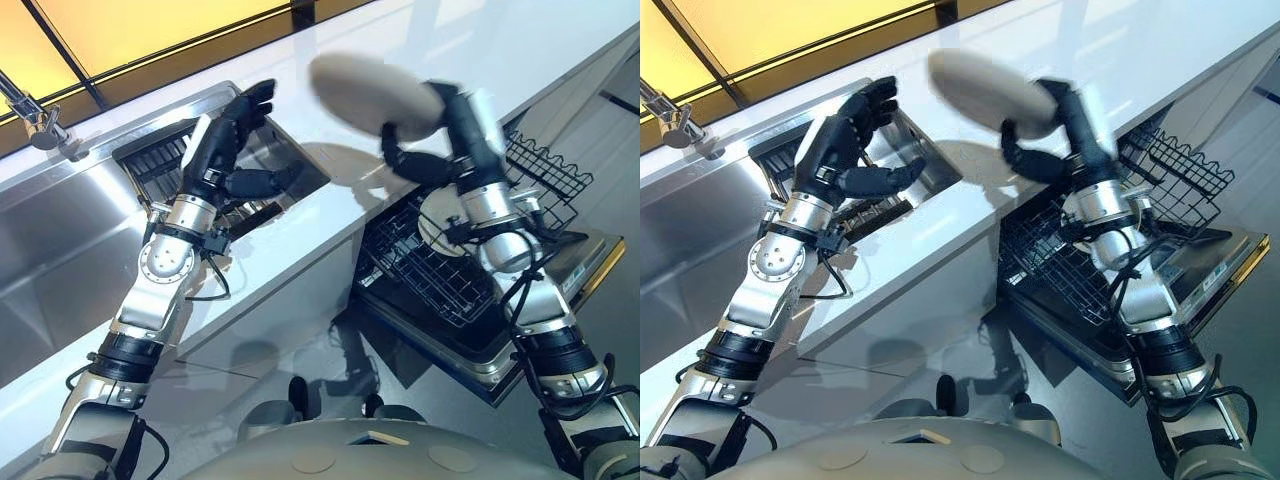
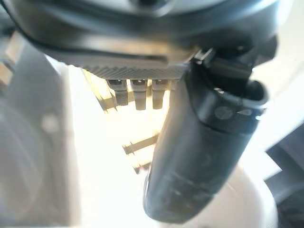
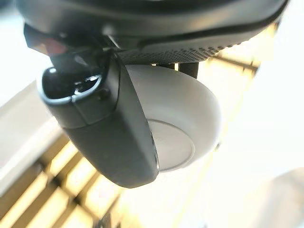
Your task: Pick up plates and place into dishwasher.
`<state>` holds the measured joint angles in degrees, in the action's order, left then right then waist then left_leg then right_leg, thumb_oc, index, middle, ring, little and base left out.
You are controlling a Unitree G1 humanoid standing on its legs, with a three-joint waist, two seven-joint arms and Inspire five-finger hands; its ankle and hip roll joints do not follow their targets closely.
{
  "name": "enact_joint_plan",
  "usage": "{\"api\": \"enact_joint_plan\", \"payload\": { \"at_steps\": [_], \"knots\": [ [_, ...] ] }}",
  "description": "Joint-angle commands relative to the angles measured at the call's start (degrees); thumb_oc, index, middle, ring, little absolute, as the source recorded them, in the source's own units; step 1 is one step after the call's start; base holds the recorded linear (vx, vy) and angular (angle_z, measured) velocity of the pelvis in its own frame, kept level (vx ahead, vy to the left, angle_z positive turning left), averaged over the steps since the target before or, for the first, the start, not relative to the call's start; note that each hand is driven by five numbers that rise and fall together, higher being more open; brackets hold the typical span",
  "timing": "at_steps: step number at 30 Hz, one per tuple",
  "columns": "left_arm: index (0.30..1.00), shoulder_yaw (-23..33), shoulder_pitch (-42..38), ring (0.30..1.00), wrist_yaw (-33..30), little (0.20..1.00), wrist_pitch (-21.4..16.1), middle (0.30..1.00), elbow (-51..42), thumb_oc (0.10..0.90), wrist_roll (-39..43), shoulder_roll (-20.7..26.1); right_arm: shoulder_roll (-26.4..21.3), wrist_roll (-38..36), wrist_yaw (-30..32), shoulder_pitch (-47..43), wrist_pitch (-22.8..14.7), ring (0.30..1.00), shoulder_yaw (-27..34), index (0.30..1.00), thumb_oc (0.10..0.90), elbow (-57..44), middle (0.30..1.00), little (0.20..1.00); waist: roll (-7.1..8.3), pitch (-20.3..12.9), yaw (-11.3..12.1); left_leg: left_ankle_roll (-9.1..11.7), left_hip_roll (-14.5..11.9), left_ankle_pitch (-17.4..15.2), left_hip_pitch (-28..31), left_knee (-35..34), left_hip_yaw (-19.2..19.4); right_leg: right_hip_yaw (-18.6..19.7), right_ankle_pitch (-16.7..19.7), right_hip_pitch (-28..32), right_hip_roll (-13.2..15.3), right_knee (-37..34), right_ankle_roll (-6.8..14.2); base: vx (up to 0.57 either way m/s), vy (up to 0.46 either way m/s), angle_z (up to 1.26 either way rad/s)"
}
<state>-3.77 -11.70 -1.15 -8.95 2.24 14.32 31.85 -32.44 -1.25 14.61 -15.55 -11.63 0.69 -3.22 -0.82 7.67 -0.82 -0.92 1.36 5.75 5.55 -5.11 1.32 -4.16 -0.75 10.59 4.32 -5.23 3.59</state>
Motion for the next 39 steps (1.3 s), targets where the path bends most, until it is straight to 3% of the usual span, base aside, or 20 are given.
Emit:
{"api": "enact_joint_plan", "payload": {
  "at_steps": [1, 5, 11, 17, 23, 31, 39],
  "knots": [
    [0.900, 6.81, -2.84, 0.900, -3.18, 0.900, -2.80, 0.900, 2.88, 0.800, -1.14, 3.99, -4.12, -3.52, 7.02, -4.20, -5.45, 0.300, 9.87, 0.300, 0.100, 0.53, 0.300, 0.200, -1.72, -4.84, 0.68, -0.23, 0.84, -9.00, 4.25, 0.16, -1.23, -2.83, -6.21, -2.76, -5.77, 5.88, -1.20, 0.04, -0.014, -0.01],
    [0.900, 11.44, -0.59, 0.900, -3.86, 0.900, -1.97, 0.900, 5.27, 0.800, -0.37, 5.31, -5.79, -6.37, 8.16, -0.56, -4.58, 0.300, 14.69, 0.300, 0.100, 4.14, 0.300, 0.200, -1.83, -4.81, 0.52, -0.08, 0.74, -8.99, 4.41, 0.11, -1.30, -3.04, -6.30, -2.73, -5.74, 5.92, -1.22, 0.02, -0.007, 0.00],
    [0.900, 15.87, 1.81, 0.900, -7.70, 0.900, -3.85, 0.900, 11.03, 0.800, -1.28, 6.43, -8.68, -3.79, 11.22, 3.15, -0.21, 0.300, 18.35, 0.300, 0.100, 12.34, 0.300, 0.200, -2.09, -4.38, 0.15, 0.15, 0.73, -8.84, 4.54, 0.11, -1.13, -3.27, -6.60, -3.03, -5.54, 6.59, -1.20, 0.00, 0.000, 0.00],
    [0.900, 18.54, 4.31, 0.900, -10.46, 0.900, -4.23, 0.900, 13.22, 0.800, -2.59, 5.41, -8.28, -5.60, 4.91, 7.81, 2.43, 0.300, 19.67, 0.300, 0.100, 18.34, 0.300, 0.200, -2.57, -3.37, -0.52, 0.38, 0.62, -8.53, 4.54, 0.16, -0.95, -3.59, -6.86, -3.54, -5.16, 7.64, -1.18, 0.02, 0.014, -0.01],
    [0.900, 20.05, 6.61, 0.900, -11.74, 0.900, -4.56, 0.900, 13.52, 0.800, -3.55, 4.42, -5.11, -6.17, -4.38, 11.77, 1.18, 0.300, 17.25, 0.300, 0.100, 14.71, 0.300, 0.200, -3.28, -1.70, -1.39, 0.29, 0.72, -8.24, 4.13, 0.41, -1.01, -3.58, -7.07, -4.77, -4.78, 9.10, -1.26, 0.01, 0.031, -0.01],
    [0.900, 21.59, 9.54, 0.900, -12.76, 0.900, -4.64, 0.900, 11.83, 0.800, -2.98, 3.11, -1.16, -5.94, -10.93, 15.55, -0.27, 0.300, 14.57, 0.300, 0.100, 5.42, 0.300, 0.200, -4.03, -0.03, -1.97, 0.09, 0.98, -7.58, 2.70, 0.77, -1.26, -3.36, -6.99, -6.42, -4.48, 10.03, -1.25, 0.00, 0.042, -0.01],
    [0.900, 21.33, 10.60, 0.900, -13.75, 0.900, -4.92, 0.900, 12.07, 0.800, -2.70, 2.24, 0.98, -7.23, -11.98, 16.17, -2.37, 0.300, 12.19, 0.300, 0.100, -1.05, 0.300, 0.200, -4.40, -0.15, -1.81, -0.18, 1.40, -7.31, 1.96, 0.92, -1.55, -3.30, -6.91, -7.20, -4.38, 10.29, -1.29, 0.00, 0.000, 0.00]
  ]
}}
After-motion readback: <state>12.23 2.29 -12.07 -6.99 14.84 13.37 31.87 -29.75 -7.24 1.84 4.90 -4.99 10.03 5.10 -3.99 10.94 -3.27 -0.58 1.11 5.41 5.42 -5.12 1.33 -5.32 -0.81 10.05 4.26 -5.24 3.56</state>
